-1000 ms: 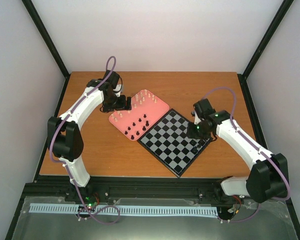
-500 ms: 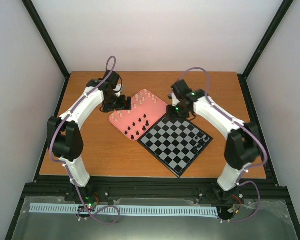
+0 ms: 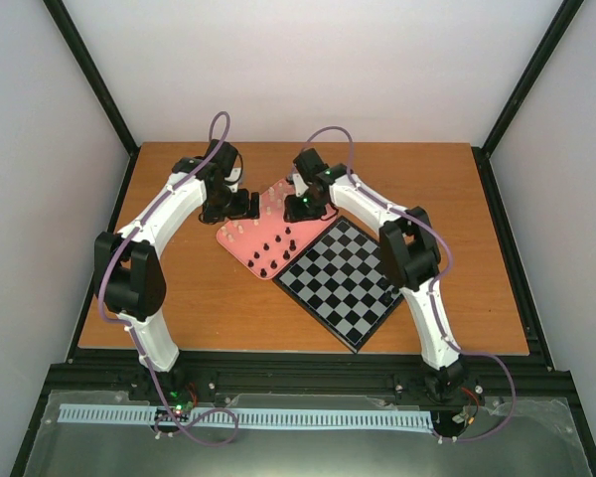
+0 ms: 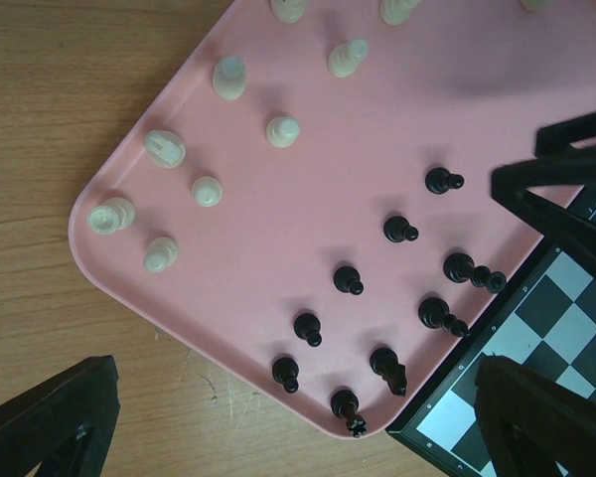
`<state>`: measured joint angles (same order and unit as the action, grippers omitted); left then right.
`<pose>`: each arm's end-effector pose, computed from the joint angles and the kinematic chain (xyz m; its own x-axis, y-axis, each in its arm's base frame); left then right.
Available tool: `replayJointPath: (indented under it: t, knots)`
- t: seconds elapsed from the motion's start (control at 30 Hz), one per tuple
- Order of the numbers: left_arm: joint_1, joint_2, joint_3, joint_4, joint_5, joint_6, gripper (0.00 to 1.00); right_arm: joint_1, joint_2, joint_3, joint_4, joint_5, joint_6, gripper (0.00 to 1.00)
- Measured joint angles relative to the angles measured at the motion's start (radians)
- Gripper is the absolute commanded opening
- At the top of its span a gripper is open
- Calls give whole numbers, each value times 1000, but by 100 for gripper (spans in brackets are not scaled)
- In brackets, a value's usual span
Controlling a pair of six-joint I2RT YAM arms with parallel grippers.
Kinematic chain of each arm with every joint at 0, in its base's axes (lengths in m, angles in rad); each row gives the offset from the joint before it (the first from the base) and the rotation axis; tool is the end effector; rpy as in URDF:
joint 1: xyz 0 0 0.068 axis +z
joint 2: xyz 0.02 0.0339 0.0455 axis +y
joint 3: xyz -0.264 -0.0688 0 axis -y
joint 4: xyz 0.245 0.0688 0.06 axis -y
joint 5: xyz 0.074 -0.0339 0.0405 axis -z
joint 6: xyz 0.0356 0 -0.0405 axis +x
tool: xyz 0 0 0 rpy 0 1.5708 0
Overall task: Set up the chess pieces on the board
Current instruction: Pick up the chess piece from the storage box.
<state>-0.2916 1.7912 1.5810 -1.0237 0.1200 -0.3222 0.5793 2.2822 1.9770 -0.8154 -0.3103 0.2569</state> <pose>0.3493 -0.1093 0.2755 -0.9598 -0.0401 -0.2778 0.0204 0.9771 -0.2118 0.4050 0.2779 0.1999 -0.8894 -0.2927 -0.3510 -0.4203 0.8256 0.3765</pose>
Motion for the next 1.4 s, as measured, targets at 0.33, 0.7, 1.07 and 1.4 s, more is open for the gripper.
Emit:
replayJointPath:
  t: [0.33, 0.7, 1.07, 1.4]
  knots:
    - [0, 0, 0, -2, 0, 0, 100, 6, 155, 136, -33, -5, -14, 34]
    - [0, 0, 0, -2, 0, 0, 100, 18, 209, 196, -73, -4, -25, 26]
    - [0, 0, 0, -2, 1, 0, 100, 21, 211, 222, -98, 12, -32, 20]
    - [0, 0, 0, -1, 4, 0, 100, 29, 211, 222, -119, 41, -44, 26]
